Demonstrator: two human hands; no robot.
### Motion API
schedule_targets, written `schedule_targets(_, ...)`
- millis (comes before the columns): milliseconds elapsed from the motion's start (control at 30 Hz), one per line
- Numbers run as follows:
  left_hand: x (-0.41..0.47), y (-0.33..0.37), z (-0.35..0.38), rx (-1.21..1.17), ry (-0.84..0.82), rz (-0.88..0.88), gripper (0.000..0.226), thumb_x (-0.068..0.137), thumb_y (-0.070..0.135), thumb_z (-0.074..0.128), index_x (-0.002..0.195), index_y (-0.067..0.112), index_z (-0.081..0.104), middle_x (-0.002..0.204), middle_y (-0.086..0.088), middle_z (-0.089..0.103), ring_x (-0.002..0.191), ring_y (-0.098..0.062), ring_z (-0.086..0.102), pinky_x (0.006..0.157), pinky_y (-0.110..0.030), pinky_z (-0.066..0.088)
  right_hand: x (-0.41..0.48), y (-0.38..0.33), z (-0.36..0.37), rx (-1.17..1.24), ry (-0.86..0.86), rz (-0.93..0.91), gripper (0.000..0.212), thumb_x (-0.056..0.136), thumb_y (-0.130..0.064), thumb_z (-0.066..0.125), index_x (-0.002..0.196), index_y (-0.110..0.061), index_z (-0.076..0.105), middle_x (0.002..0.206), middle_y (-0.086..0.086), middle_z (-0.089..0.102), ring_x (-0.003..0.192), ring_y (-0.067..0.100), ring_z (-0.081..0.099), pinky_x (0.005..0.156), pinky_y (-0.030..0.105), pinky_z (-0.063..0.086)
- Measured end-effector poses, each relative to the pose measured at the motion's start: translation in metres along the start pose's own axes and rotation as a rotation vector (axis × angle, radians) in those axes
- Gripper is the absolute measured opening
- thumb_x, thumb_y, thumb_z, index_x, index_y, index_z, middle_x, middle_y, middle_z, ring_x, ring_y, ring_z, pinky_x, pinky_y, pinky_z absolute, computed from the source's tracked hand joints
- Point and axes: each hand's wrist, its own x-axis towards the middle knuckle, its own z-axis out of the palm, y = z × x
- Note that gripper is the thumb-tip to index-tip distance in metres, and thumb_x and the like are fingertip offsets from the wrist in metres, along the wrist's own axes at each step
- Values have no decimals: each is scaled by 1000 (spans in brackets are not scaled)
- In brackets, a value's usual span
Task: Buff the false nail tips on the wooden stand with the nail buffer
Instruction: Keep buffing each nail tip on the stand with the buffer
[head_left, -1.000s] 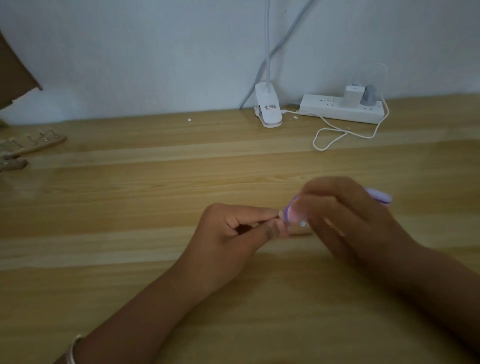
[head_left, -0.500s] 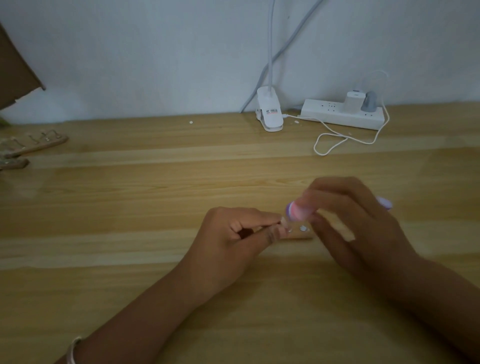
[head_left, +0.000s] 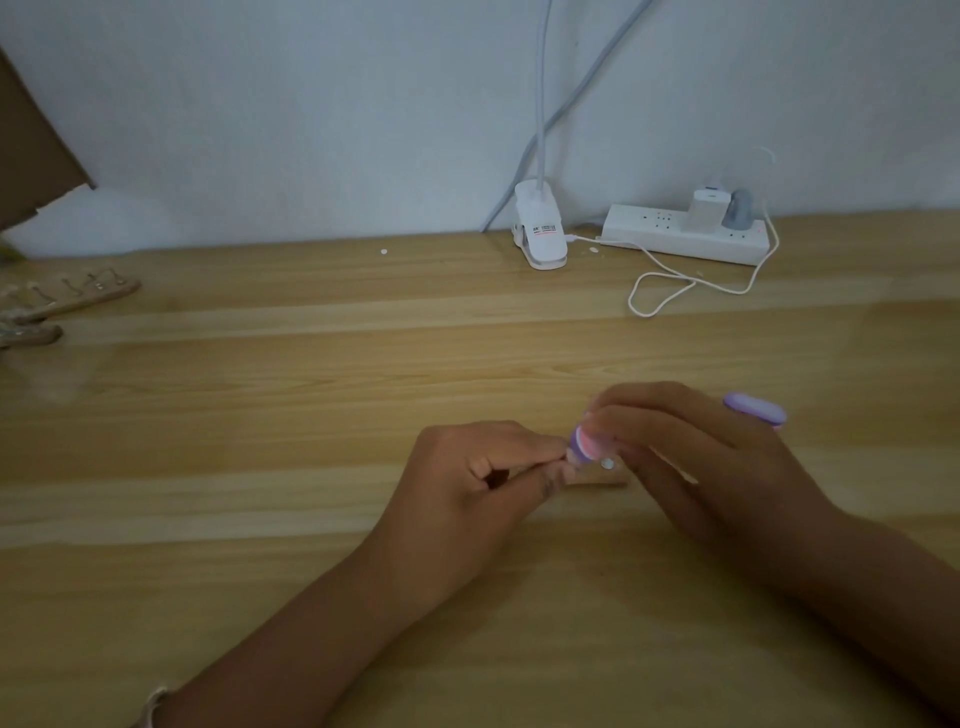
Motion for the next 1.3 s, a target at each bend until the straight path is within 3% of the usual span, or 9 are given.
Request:
schedule_targets(133,0,-2,0,31,-35,39,23,88,23,64,71,8,68,63,-9,60,59,-23,57,55,-39,44,-7,-13,8,136,-37,-65,28,105,-6,46,111,-6,73,118,7,65,112,19,64,95,28,48)
schedule_targets(267,0,-2,1,41,4,-3,13,88,22,68,90,14,78,67,-6,65,61,-23,59,57,-37,46,0,-4,-1,-27,-40,-6,26,93,6,55,99,-8,75,107,3,68,100,9,60,98,4,28)
schedule_targets(433,1,-2,-1,-2,2,20,10,84,14,68,84,18,77,69,-3,67,64,-19,62,57,-34,48,-6,-18,5,111,-51,-47,26,105,-6,48,107,-7,73,114,7,66,106,19,63,92,24,46)
schedule_targets(600,0,-1,0,0,17,-4,11,86,20,70,91,17,79,69,-3,68,62,-22,60,58,-35,46,-1,-2,0,26,-11,40,25,89,12,59,101,-5,73,108,5,66,98,12,61,93,11,38)
schedule_targets(733,-1,-3,0,-41,-3,15,13,85,22,69,91,17,78,71,-2,69,65,-20,63,58,-34,48,-6,-18,7,120,-28,-50,24,103,-4,49,107,-8,73,113,7,65,105,19,63,92,25,47)
schedule_targets(800,-1,-3,-1,-35,1,-5,12,85,21,71,94,21,79,72,-3,69,64,-20,62,58,-31,48,-6,-10,4,58,-20,-58,25,101,-1,50,105,-10,73,112,5,65,104,14,62,95,15,39)
schedule_targets(900,-1,-2,-1,-74,31,-38,13,86,27,70,97,29,76,79,5,73,64,-23,63,59,-31,50,-6,12,1,11,17,135,36,88,13,61,104,-18,71,109,-6,63,94,12,65,75,34,56)
schedule_targets(1000,-1,-3,-1,-38,36,-58,14,87,30,66,98,31,75,82,11,74,60,-26,60,57,-32,48,-8,24,5,75,55,278,33,88,10,63,104,-18,67,107,-12,59,94,11,63,59,50,55)
schedule_targets(1300,-2,-2,-2,-50,13,-89,10,89,24,67,93,25,77,81,10,74,40,0,32,45,-9,28,-12,31,16,-139,-87,440,19,81,-2,77,98,-8,73,94,6,68,85,35,62,77,45,49)
